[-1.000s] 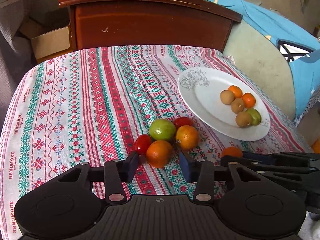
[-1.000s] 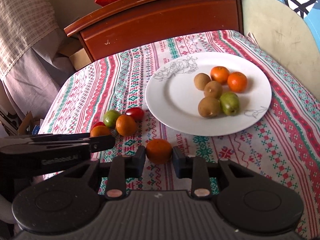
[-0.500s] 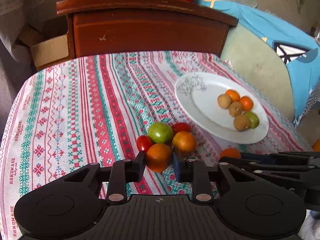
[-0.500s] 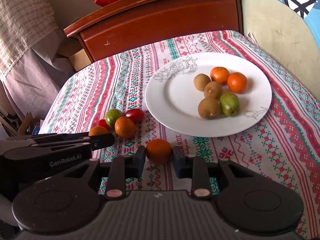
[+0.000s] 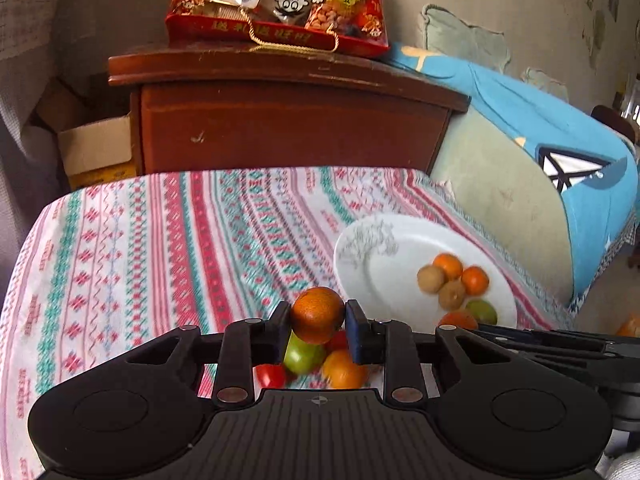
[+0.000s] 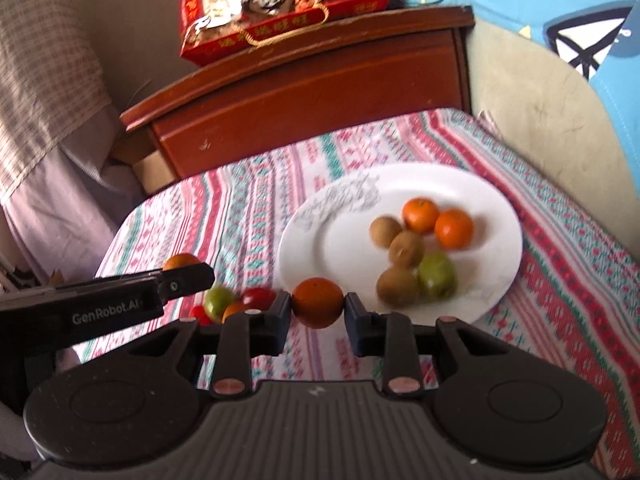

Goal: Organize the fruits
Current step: 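Lower the orange onto the plate with the right tool while the left tool releases its orange there, then move both open tools back to the tomatoes and lime on the cloth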

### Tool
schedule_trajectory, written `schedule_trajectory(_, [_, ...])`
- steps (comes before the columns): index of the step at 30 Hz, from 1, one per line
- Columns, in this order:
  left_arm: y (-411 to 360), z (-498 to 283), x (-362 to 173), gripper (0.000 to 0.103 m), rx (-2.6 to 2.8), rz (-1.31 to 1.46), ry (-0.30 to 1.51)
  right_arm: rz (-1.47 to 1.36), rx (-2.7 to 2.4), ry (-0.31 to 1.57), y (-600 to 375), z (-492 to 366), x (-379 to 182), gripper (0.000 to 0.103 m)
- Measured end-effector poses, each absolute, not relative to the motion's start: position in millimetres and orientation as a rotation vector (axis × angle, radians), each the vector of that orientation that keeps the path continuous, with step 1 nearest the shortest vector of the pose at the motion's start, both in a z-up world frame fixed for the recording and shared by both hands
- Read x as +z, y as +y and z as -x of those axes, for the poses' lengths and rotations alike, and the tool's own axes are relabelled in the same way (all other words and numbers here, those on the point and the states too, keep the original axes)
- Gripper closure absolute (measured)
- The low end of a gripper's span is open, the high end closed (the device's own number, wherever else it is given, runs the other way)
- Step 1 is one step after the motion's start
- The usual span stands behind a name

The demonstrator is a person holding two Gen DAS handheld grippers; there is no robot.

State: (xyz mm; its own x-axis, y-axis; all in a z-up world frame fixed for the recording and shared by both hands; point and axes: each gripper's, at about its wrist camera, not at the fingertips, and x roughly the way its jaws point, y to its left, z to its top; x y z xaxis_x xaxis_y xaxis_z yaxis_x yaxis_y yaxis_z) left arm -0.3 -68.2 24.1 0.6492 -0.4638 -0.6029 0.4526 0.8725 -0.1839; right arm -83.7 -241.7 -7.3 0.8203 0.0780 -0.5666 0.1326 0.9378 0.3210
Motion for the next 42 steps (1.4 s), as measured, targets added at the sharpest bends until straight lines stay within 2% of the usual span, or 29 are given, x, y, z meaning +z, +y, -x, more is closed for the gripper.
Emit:
schedule_trajectory(17, [-108, -43, 4, 0.077, -0.598, 0.089, 0.764, -0.38, -0.067, 0.62, -251, 62, -17, 0.074])
schedule_trajectory(20, [-114, -47, 2, 0.077, -0.611, 0.09, 0.771, -0.384, -0.079, 0.613, -252, 60, -17, 0.071])
schedule_trajectory(23, [-118, -46, 4, 0.074, -0.621, 0.088, 0.762, -0.4, -0.083, 0.61, -253, 60, -17, 0.071])
schedule_trajectory(28, [-114, -44, 14, 0.057, -0.594, 0.089, 0.733, -0.4, -0.089, 0.604, -252, 63, -14, 0.066])
schedule_trajectory(38, [-88, -37, 43, 0.046, -0.518, 0.078, 0.724, -0.4, -0.066, 0.595, -248, 72, -8, 0.064])
schedule_trajectory(42, [-74, -33, 50, 0.044, -0.493, 0.072, 0.74, -0.386, -0.031, 0.607, -240, 74, -8, 0.064])
